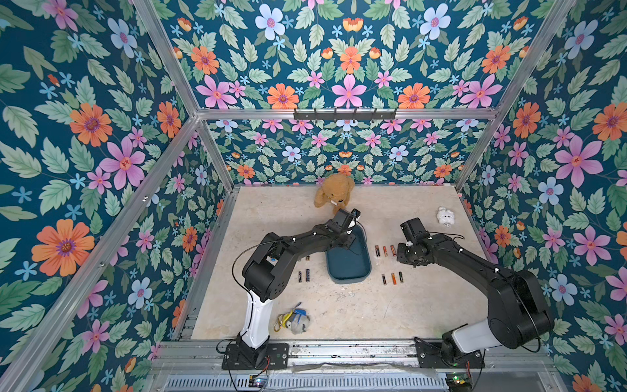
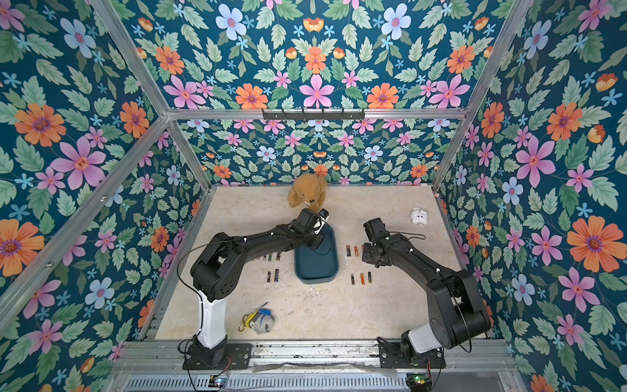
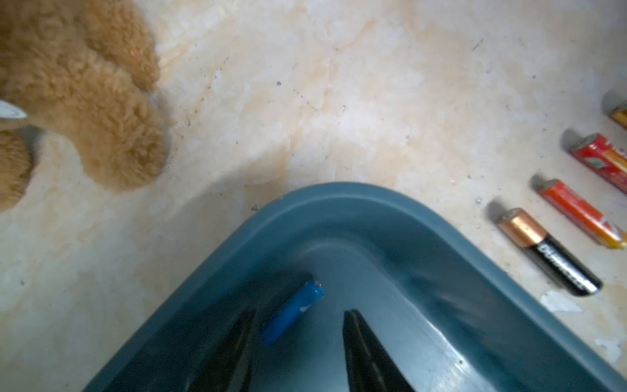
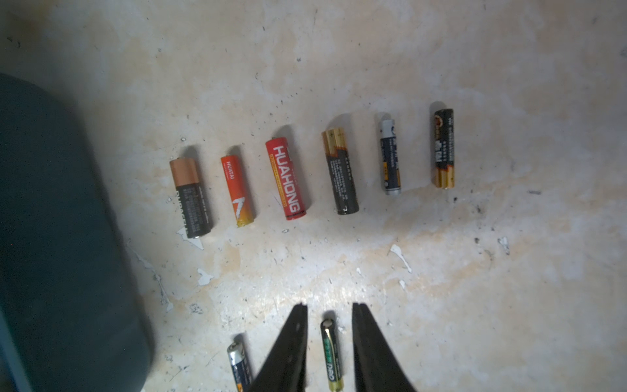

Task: Take the batteries out of the storage box
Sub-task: Pick up the battery from the storage box.

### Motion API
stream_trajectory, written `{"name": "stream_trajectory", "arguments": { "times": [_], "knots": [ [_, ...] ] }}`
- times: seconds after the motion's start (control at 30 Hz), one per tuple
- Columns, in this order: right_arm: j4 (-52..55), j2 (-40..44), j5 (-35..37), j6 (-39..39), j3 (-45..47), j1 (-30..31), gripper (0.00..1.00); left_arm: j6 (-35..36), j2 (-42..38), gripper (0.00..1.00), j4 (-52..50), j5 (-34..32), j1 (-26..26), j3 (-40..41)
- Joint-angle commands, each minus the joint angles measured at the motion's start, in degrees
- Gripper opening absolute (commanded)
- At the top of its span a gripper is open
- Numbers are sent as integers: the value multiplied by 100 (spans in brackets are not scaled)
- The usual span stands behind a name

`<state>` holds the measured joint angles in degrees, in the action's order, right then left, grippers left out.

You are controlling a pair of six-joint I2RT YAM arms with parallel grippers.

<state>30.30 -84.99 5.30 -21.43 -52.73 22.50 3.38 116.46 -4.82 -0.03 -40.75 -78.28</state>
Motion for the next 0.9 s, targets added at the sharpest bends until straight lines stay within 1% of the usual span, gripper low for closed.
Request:
{"name": "stream_trajectory", "arguments": {
  "times": [0.0, 0.13, 0.3, 0.4, 0.6, 0.87],
  "knots": [
    [15, -36, 1, -11, -18, 0, 29, 71, 119, 47, -148, 116, 2, -135],
    [19, -9, 23, -1, -1, -8, 29, 32, 275, 47, -199, 217, 0, -183],
    [6, -10, 7, -1, 24, -29, 29, 73, 368, 47, -195, 144, 0, -193],
    [-3, 16, -15, -9, 52, -32, 29, 103, 429, 47, -379, 161, -2, -314],
    [-45, 33, -39, -37, 171, -30, 29, 119, 190, 47, -230, 143, -12, -101],
    [-81, 1, -71, -37, 131, -27, 29, 114, -12, 48, -211, 236, -12, -140]
  ]
}}
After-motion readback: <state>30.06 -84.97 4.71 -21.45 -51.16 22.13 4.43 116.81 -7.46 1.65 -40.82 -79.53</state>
